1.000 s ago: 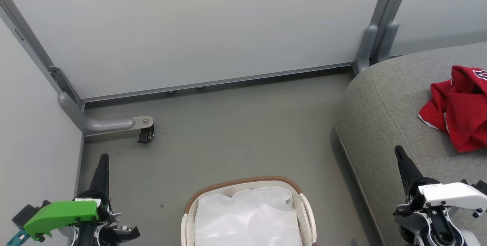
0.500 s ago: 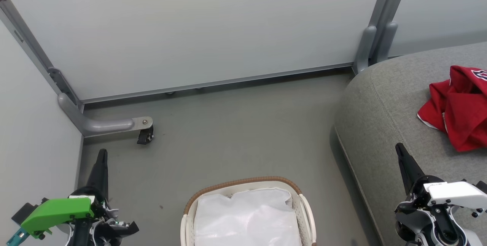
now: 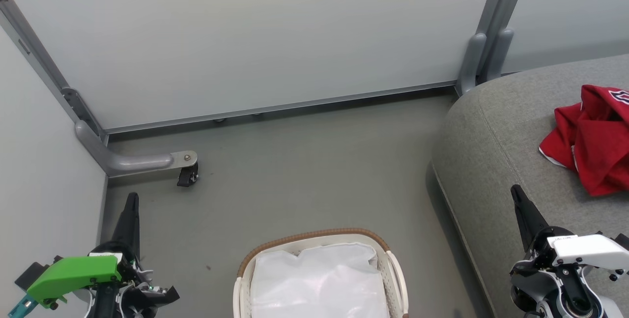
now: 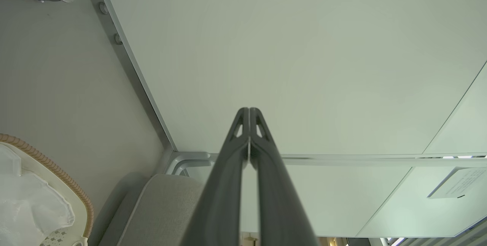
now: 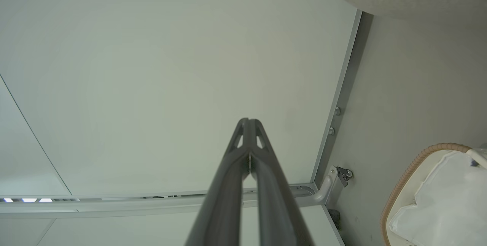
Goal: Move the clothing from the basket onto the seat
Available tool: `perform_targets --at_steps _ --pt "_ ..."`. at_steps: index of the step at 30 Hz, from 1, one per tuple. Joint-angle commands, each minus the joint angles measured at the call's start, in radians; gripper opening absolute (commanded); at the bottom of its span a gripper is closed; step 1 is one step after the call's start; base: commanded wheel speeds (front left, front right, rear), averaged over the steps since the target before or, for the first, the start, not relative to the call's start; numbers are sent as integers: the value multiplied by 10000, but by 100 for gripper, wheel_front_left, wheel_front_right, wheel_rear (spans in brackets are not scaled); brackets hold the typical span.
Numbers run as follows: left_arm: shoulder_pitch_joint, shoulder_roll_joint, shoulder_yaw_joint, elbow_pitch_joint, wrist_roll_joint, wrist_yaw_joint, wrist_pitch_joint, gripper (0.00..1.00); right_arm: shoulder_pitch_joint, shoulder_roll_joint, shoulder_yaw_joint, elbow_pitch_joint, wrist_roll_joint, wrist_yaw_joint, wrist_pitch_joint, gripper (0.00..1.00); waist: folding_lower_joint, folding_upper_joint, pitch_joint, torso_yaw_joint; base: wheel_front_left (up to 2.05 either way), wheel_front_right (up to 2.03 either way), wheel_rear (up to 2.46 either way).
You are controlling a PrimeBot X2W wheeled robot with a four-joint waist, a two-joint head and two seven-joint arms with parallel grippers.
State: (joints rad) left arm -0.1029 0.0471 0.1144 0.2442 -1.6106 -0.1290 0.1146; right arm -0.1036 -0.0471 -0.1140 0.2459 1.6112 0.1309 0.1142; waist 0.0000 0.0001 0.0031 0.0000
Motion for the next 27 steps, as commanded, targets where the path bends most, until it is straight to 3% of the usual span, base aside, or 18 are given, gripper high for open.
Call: perform_targets --at_steps 1,27 --pt "-117 62 20 -2 -30 -32 37 0 -89 -59 -16 -34 32 -3 35 0 0 -1 0 0 0 0 0" --pt "-118 61 23 0 -25 -32 38 0 -87 -59 -16 -34 34 -3 34 0 0 -1 0 0 0 0 0"
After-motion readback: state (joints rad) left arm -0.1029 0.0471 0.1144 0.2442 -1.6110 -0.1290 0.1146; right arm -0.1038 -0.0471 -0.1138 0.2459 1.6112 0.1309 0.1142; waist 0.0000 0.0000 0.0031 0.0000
